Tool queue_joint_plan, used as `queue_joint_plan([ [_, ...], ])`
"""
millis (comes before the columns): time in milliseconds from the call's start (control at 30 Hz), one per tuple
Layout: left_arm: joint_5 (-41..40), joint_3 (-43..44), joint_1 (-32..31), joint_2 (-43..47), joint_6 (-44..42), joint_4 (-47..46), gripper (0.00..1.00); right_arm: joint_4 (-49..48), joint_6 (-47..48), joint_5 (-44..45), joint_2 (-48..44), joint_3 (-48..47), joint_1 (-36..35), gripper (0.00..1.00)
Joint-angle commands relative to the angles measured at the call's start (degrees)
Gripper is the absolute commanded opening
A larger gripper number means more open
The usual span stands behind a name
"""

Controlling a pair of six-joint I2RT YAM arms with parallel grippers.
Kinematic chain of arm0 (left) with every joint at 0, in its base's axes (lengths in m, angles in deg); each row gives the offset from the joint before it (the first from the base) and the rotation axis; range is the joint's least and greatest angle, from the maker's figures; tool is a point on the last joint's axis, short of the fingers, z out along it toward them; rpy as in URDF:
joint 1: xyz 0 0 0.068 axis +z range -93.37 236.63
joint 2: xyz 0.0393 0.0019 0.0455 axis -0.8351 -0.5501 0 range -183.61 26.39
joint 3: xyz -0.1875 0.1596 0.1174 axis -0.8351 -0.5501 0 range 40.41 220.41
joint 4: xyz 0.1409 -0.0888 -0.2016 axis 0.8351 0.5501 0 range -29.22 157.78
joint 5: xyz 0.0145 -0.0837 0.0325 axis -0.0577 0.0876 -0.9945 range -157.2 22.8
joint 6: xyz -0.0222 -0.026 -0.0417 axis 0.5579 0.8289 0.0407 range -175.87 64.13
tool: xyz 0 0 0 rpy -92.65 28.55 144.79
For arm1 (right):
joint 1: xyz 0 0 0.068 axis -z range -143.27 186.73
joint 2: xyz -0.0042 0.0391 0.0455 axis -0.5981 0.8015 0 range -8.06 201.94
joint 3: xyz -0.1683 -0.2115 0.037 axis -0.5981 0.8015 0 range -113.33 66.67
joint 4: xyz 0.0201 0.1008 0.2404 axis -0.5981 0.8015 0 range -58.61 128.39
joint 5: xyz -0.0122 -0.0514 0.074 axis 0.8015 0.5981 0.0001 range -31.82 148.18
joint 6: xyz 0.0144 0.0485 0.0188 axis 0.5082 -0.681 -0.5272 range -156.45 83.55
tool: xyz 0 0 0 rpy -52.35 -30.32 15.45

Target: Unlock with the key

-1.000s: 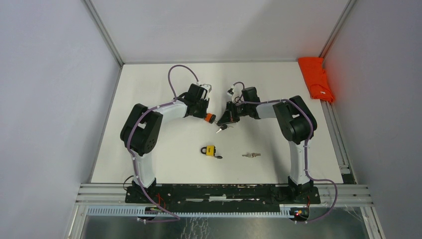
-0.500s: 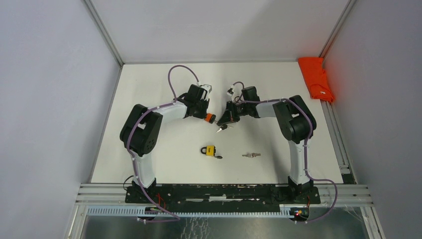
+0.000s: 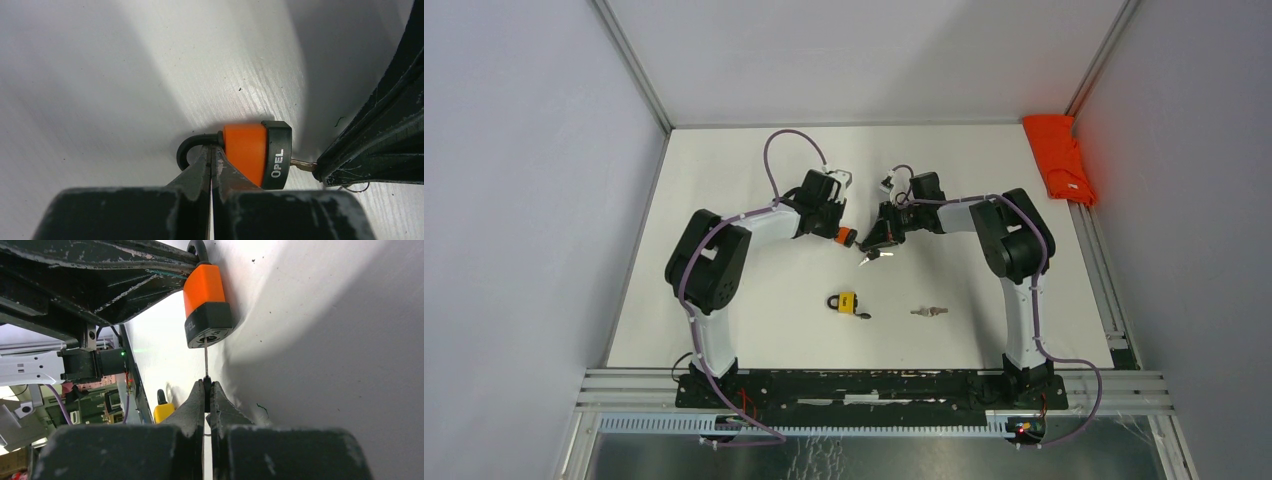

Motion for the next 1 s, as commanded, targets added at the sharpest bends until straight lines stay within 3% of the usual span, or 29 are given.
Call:
queue_joint_plan([
  [0, 8.6, -1.0, -5.3, 0.5, -1.6, 0.3, 0.02, -6.2, -2.0, 3.8, 1.0, -1.0, -0.7, 0.00],
  [733, 19.4, -2.0, -8.8, 0.7, -4.6, -5.8, 0.02, -7.3, -1.9, 4.3, 1.6, -0.3, -0.6, 0.00],
  [967, 23.9, -3.1, -9.0, 1.1, -6.2, -8.0, 0.02, -11.9, -4.2, 2.8, 0.8, 1.7, -0.7, 0.00],
])
